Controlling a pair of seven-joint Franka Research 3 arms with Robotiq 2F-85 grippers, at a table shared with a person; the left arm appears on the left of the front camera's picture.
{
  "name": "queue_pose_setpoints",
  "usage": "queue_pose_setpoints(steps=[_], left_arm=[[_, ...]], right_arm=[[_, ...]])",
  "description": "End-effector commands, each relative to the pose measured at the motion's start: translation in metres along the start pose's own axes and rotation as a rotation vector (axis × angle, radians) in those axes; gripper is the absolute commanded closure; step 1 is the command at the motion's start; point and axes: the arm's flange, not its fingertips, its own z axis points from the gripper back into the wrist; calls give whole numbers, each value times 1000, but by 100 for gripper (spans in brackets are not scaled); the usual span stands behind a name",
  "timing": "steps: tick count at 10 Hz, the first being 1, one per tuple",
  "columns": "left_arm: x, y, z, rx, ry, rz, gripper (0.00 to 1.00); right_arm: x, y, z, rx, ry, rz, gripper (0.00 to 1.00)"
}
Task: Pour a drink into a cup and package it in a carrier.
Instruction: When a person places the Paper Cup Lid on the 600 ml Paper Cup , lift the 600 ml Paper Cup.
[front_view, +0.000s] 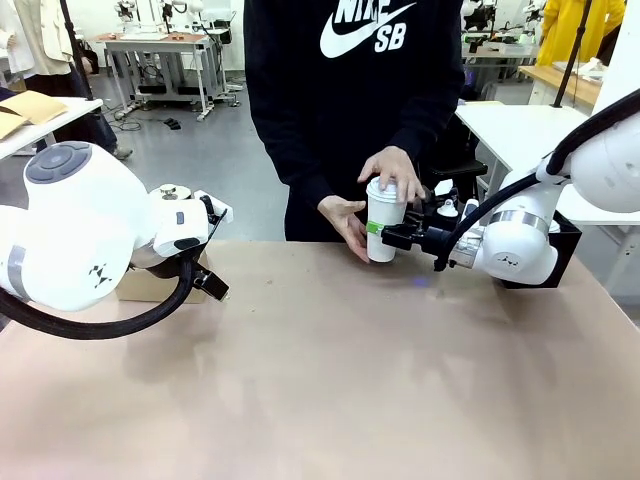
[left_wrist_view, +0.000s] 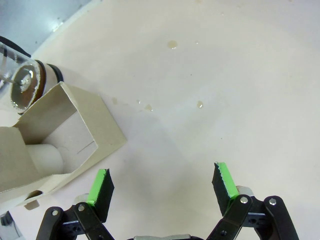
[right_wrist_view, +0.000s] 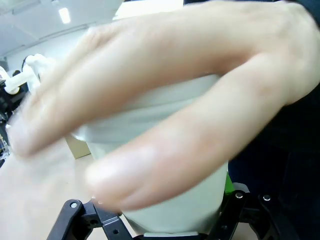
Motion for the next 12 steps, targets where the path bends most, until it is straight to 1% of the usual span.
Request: queue_pose_setpoints(steps=[1,12], left_arm=[[0,0,0,-2,-1,0,0],[0,0,0,-2,-1,0,0]], right_arm=[[7,2,-3,-7,-18,-1,19],[7,2,-3,-7,-18,-1,19]])
